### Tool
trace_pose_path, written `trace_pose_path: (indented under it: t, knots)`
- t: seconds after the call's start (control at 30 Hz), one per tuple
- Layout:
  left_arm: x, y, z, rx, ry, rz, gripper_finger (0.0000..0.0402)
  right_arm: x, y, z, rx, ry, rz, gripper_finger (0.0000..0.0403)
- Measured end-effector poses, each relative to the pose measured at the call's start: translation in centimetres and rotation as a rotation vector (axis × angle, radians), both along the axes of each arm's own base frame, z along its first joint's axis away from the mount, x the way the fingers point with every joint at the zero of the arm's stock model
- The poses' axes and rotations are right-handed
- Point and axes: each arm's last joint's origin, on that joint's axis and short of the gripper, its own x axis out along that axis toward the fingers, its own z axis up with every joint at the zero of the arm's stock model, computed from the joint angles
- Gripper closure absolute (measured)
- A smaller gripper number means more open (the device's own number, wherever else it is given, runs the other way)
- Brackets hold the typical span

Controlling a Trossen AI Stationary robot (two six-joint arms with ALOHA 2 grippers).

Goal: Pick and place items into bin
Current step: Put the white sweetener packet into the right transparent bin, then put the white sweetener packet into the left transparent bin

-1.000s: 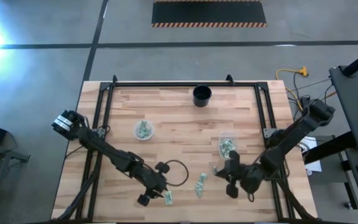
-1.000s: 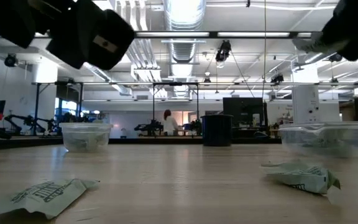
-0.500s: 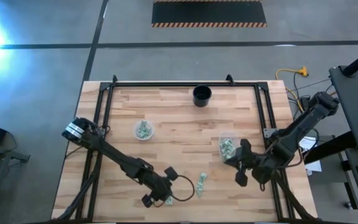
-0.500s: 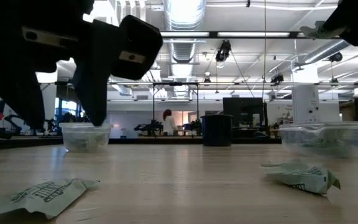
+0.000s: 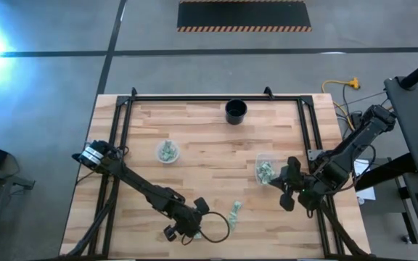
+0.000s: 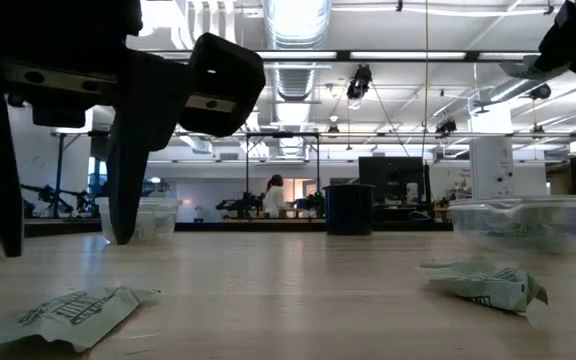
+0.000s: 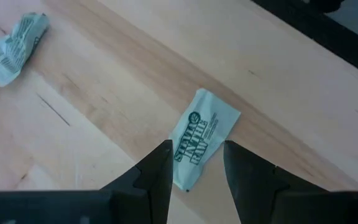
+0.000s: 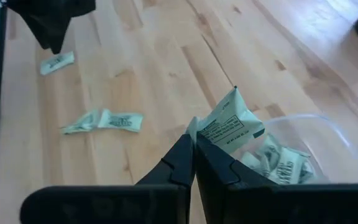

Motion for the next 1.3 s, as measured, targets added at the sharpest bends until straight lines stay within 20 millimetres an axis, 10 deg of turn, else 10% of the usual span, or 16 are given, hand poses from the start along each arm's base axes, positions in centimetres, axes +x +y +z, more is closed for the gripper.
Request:
trace_pose_path:
  t: [0.6,0.93,1.3]
  knots:
    - [0.6,-0.3,-0.9,0.01,0.02,0.041,0.0272,-1.0,-1.0,-4.4,-0.013,0.095,-0.123,0.0394]
    - [0.6,-0.3,-0.8,0.011,0.02,0.043,0.0194,-1.1,-1.6,-5.3,-0.021,0.111,-0.162,0.0393]
    - [0.6,-0.2,-0.9,0.032,0.009,0.059,0.017,-0.9,-2.3,-5.9,-0.023,0.124,-0.209,0.032]
